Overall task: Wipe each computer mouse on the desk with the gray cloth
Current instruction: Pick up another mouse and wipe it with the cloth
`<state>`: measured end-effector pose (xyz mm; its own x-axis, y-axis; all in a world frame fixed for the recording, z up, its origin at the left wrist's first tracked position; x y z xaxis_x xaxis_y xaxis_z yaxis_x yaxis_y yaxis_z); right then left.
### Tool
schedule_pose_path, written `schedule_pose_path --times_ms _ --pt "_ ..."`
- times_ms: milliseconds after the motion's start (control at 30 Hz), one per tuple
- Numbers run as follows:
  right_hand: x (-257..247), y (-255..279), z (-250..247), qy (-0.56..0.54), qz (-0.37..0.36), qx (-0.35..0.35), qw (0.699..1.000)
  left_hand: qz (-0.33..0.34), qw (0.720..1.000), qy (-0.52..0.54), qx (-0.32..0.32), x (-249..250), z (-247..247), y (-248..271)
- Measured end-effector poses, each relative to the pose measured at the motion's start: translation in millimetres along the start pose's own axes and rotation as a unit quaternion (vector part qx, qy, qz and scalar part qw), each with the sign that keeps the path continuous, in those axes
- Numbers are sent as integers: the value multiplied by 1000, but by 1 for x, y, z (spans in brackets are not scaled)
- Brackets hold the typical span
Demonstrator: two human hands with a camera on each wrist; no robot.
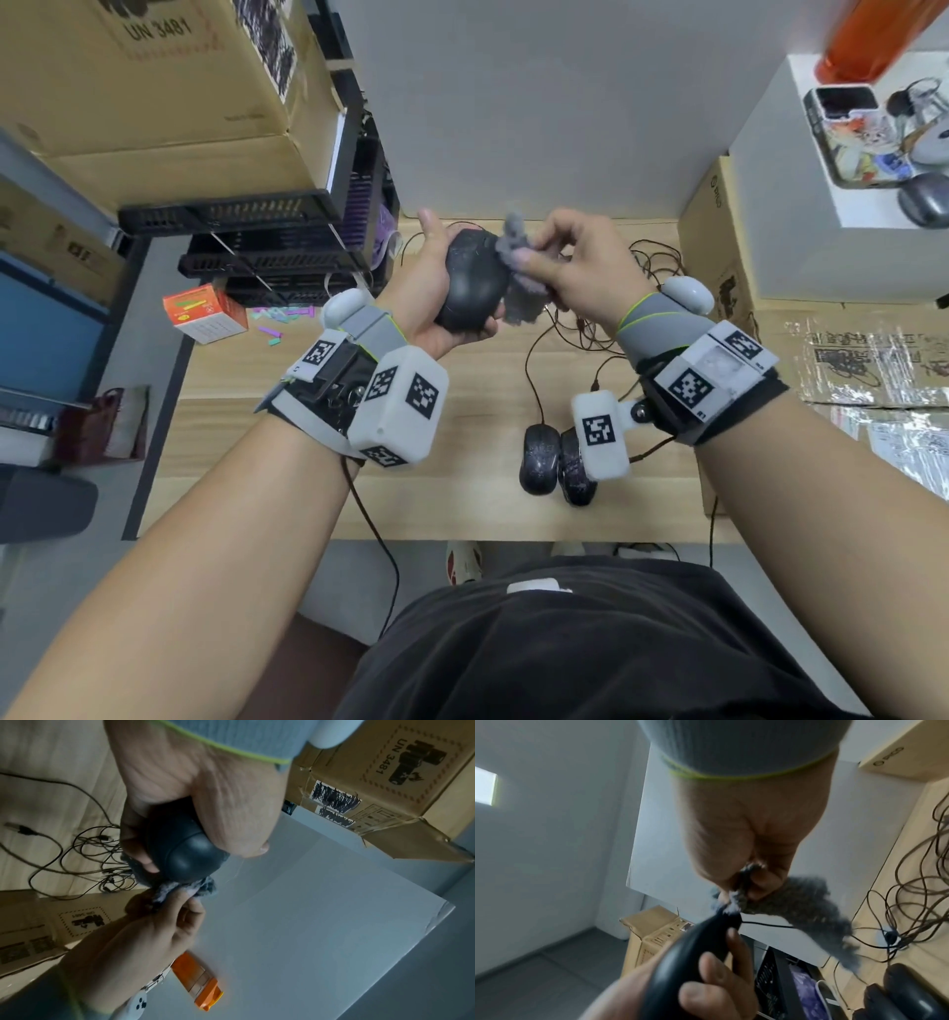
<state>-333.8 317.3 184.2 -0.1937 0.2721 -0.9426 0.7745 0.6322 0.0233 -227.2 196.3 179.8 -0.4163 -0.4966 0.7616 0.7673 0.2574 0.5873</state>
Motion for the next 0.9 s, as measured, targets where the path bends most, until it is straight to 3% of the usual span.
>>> schedule_pose_path --times_ms 33,100,167,233,267,400,467,633,733,800,900 --pt "1 -1 -4 37 10 43 998 -3 1000 -5 -3 -1 2 2" --pt "-6 6 -2 21 11 37 999 -4 1000 -9 -8 -3 6 4" --pt "-20 17 9 -72 -23 -55 996 0 1000 -13 -7 -4 5 4" --pt "-25 22 14 -88 -44 -127 987 1 1000 -18 1 -6 1 4" --pt "-22 18 11 -62 -40 -118 990 1 1000 -25 1 -6 1 5" --pt "-6 -5 -7 66 6 40 997 4 998 -65 -24 -8 12 10" --pt "-14 -5 -3 95 -2 36 995 5 997 -74 -29 -8 14 10" --pt "-45 17 14 119 -110 -94 982 -7 998 -56 -24 -3 10 10" --pt "-52 22 19 69 -117 -183 974 -7 999 -24 -46 0 11 15" --pt "-49 12 13 73 -83 -151 982 -12 998 -22 -57 0 13 18" --pt "-46 3 3 169 -63 -25 983 -17 998 -19 -56 2 17 20"
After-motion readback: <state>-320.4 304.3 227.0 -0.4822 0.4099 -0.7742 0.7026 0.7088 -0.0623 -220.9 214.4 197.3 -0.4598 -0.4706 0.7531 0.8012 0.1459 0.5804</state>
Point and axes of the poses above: each hand's wrist, its own y-axis away from the middle knuckle, its own z-axis out of the palm, x = y × z, the point moved 4 cm from there along -y, towards the middle knuckle, and after that the axes turned 3 degrees about -y, right-handed, at the moved point
